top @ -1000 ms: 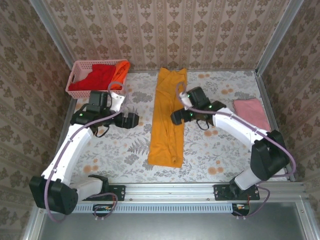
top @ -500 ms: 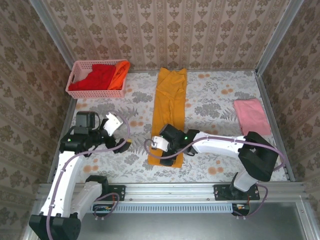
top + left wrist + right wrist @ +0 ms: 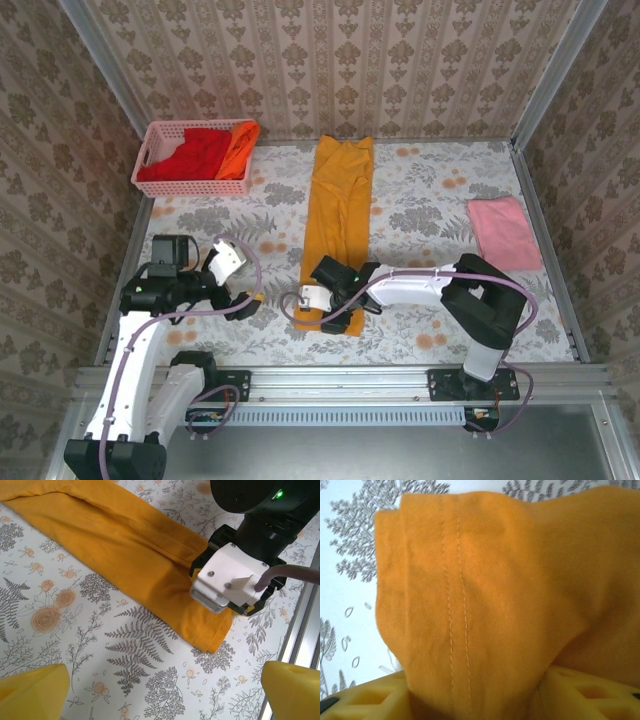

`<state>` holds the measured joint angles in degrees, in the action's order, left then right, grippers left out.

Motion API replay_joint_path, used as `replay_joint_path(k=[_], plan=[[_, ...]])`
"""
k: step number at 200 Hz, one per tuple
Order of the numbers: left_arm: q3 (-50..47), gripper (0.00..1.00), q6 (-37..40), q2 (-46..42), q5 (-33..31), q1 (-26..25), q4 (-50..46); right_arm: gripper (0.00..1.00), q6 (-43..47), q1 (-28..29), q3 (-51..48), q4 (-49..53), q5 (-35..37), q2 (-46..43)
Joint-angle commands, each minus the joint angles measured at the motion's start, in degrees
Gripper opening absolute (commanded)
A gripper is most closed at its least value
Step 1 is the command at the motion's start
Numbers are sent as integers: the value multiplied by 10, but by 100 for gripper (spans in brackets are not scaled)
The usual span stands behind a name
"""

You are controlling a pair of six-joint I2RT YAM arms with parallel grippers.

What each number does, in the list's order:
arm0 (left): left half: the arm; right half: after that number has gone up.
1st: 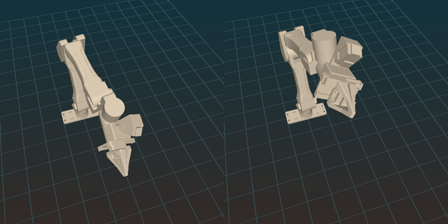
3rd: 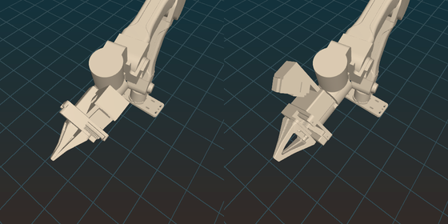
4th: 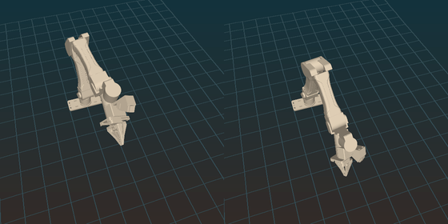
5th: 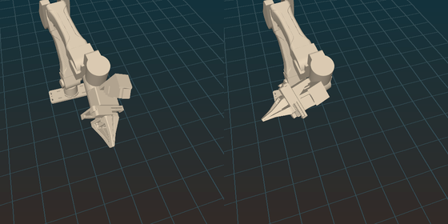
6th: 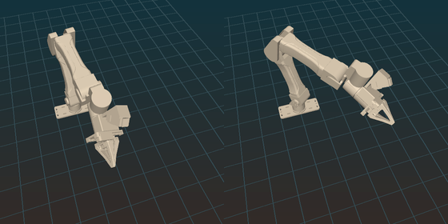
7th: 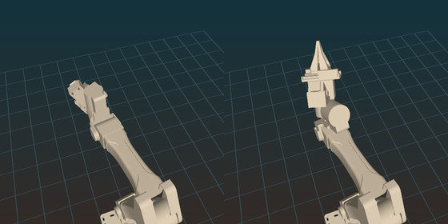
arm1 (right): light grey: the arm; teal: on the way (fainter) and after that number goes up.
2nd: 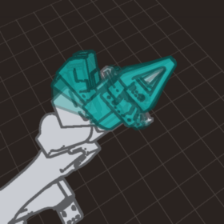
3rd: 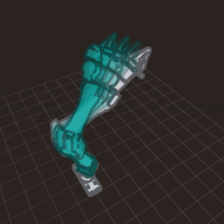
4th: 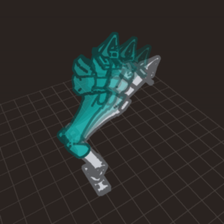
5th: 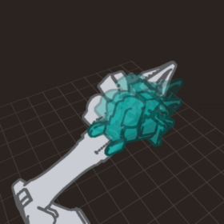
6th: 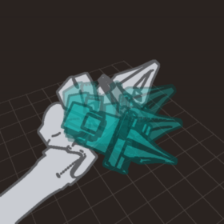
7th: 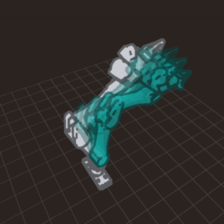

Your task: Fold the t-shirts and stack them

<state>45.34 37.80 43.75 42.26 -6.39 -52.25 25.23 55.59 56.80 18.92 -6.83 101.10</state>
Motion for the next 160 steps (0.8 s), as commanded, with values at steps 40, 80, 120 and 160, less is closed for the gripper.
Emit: replay_joint_path(k=[40,80,120,160], plan=[[-16,100,15,-5,25,6,17,2,13,4,9,43,-11,5],[-27,100,6,-4,35,6,52,0,3,4,15,123,-30,-61],[-41,100,-20,1,82,6,109,0,7,2,40,256,-74,-126],[-64,100,-28,-6,106,5,139,0,54,-47,128,352,-115,-114]])
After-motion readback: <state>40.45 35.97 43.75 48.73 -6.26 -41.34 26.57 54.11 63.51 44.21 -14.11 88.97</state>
